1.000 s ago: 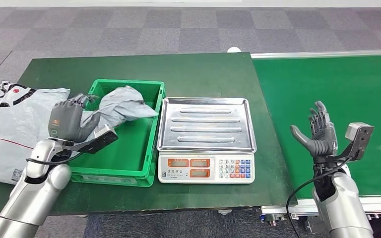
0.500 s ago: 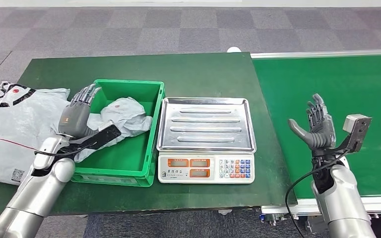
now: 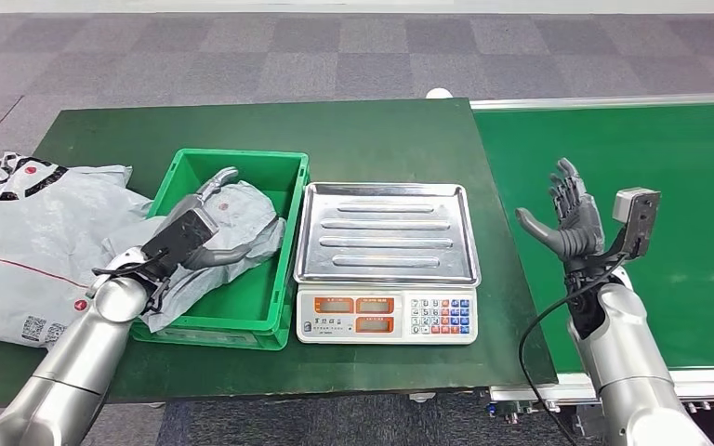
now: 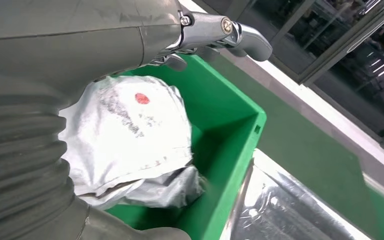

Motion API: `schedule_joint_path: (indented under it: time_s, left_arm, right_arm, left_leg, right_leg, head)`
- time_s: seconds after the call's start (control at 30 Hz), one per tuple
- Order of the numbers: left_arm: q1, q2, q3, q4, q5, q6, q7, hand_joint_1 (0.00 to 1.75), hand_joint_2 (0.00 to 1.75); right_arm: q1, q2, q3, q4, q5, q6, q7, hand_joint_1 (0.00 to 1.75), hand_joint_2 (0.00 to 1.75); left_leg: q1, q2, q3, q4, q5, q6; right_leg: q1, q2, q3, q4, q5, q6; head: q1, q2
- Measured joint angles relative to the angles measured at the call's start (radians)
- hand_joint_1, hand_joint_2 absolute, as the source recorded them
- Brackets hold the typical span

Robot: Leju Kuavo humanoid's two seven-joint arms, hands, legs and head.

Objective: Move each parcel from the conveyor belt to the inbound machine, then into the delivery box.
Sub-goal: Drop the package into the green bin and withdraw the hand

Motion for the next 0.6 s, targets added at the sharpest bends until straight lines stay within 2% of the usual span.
schedule_joint_path:
  time_s: [0.27, 0.37, 0.5, 0.6]
  left_arm:
    - [-0.003, -0.009, 0.0, 0.004, 0.01, -0.006, -0.001, 0.0, 1.75]
    - [-0.01, -0.027, 0.005, 0.018, 0.094, -0.058, -0.002, 0.0, 1.75]
    - [-0.073, -0.102, 0.008, 0.135, 0.257, -0.139, -0.017, 0.0, 1.75]
    - [-0.134, -0.175, 0.009, 0.246, 0.299, -0.131, -0.033, 0.0, 1.75]
  right_arm:
    - [-0.009, 0.004, 0.007, 0.022, 0.003, 0.001, -0.001, 0.0, 1.75]
    - [-0.018, 0.012, 0.015, 0.033, 0.019, 0.0, 0.0, 0.0, 1.75]
    - [-0.053, 0.059, 0.033, 0.075, 0.078, -0.019, -0.007, 0.0, 1.75]
    - [-0.078, 0.097, 0.047, 0.106, 0.11, -0.036, -0.013, 0.0, 1.75]
  left_leg:
    - [0.0, 0.0, 0.0, 0.0, 0.0, 0.0]
    - [0.0, 0.0, 0.0, 0.0, 0.0, 0.0]
    - [0.0, -0.001, 0.0, 0.0, 0.002, 0.0]
    - [0.0, -0.002, 0.0, 0.0, 0.003, 0.0]
  right_leg:
    - [0.0, 0.0, 0.0, 0.0, 0.0, 0.0]
    - [0.0, 0.0, 0.0, 0.0, 0.0, 0.0]
    - [0.0, -0.001, 0.0, 0.0, 0.001, 0.0]
    - [0.0, -0.002, 0.0, 0.0, 0.002, 0.001]
  head:
    - [0.0, 0.0]
    - [0.0, 0.0]
    - [0.0, 0.0]
    - [0.0, 0.0]
